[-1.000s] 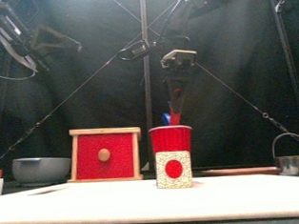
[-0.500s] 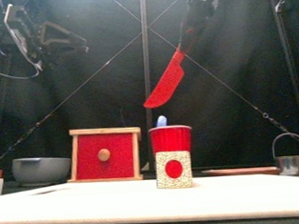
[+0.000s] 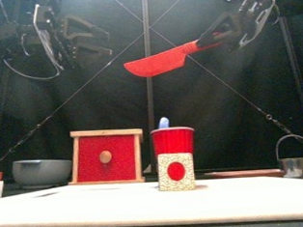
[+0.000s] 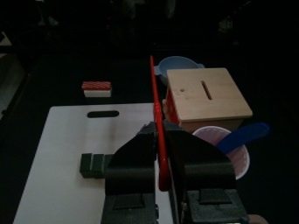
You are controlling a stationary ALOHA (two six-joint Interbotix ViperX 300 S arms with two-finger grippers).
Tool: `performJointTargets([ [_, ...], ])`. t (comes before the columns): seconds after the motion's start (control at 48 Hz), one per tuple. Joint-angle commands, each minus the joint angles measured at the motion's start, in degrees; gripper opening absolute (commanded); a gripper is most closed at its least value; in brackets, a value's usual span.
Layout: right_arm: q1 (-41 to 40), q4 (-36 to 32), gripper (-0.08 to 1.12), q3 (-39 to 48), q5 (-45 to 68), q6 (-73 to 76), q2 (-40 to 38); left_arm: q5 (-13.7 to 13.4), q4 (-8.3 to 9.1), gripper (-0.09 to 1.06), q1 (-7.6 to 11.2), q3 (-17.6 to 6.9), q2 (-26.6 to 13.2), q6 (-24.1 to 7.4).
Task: Cut the sushi into 4 pieces with the knife
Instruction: Grasp knife edge with left hand
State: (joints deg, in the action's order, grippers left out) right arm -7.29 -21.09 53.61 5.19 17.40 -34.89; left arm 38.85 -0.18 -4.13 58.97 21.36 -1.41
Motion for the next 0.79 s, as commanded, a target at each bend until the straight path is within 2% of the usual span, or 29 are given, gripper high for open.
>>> performJointTargets([
  [0.021, -0.26, 0.26, 0.08, -0.53, 1.67, -0.09, 0.53, 0.70, 0.00, 0.88, 0.44, -2.37, -3.08, 0.00],
  [0.208, -0.18, 0.00, 0.08, -1.49, 3.25, -0.18, 1.93, 0.79, -0.44, 0.88, 0.18, -4.48, -8.44, -0.18],
  [0.458, -0.26, 0.00, 0.08, -1.49, 3.43, -0.35, 2.02, 2.20, -2.11, 0.87, -0.09, -4.83, -10.99, -0.35],
  [0.542, -0.26, 0.00, 0.08, -1.41, 3.78, -0.35, 2.02, 3.52, -2.81, 0.85, -0.18, -4.83, -11.78, -0.35],
  [0.688, -0.18, -0.09, 0.08, -1.49, 4.04, -0.44, 2.11, 5.19, -3.08, 0.74, -0.26, -4.83, -12.66, -0.44],
  [0.792, -0.18, 0.18, 0.08, -1.41, 4.04, -0.44, 2.29, 5.71, -2.99, 0.56, -0.53, -4.83, -12.83, -0.35],
])
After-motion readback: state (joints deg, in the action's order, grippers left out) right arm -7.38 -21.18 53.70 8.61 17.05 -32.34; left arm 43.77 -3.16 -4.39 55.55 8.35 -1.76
